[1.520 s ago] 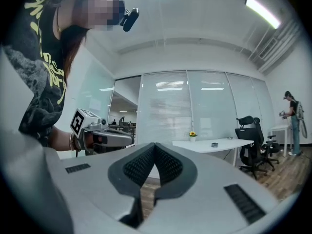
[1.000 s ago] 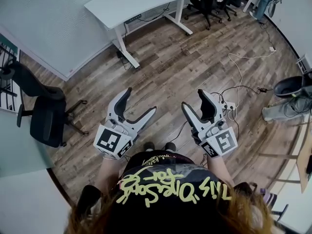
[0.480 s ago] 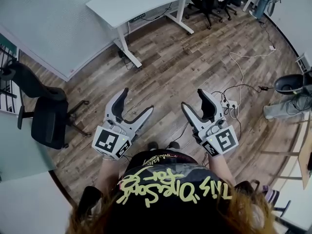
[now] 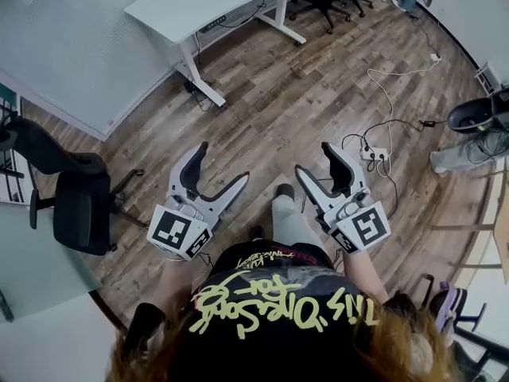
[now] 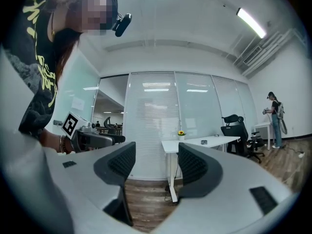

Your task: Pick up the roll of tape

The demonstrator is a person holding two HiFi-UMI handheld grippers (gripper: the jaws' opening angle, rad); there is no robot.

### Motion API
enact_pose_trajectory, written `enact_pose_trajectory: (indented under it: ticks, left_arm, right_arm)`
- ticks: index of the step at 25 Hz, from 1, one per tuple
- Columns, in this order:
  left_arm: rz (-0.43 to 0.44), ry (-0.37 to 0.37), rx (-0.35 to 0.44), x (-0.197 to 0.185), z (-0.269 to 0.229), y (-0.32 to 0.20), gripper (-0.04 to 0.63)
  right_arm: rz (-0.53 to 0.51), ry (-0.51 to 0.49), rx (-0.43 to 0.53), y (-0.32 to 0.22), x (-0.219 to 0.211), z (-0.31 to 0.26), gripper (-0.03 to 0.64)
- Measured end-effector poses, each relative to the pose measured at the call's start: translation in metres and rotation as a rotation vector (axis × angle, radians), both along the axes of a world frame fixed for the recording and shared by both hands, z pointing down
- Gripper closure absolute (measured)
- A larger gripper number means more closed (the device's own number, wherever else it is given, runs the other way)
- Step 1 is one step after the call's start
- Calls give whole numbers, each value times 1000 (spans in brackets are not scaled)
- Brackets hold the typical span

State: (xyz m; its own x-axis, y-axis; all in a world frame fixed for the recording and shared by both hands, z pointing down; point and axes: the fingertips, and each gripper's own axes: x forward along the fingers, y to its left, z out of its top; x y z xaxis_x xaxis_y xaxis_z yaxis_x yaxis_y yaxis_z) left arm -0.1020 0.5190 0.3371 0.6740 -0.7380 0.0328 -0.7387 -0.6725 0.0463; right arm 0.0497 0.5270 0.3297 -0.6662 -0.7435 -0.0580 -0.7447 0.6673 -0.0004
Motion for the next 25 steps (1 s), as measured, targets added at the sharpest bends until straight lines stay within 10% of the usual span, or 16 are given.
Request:
enact_pose_trajectory:
  ticks: [25]
  left_arm:
    - [-123, -19, 64, 49, -20, -237, 199]
  right_arm:
    - [-128, -27, 42, -252, 49, -3, 359]
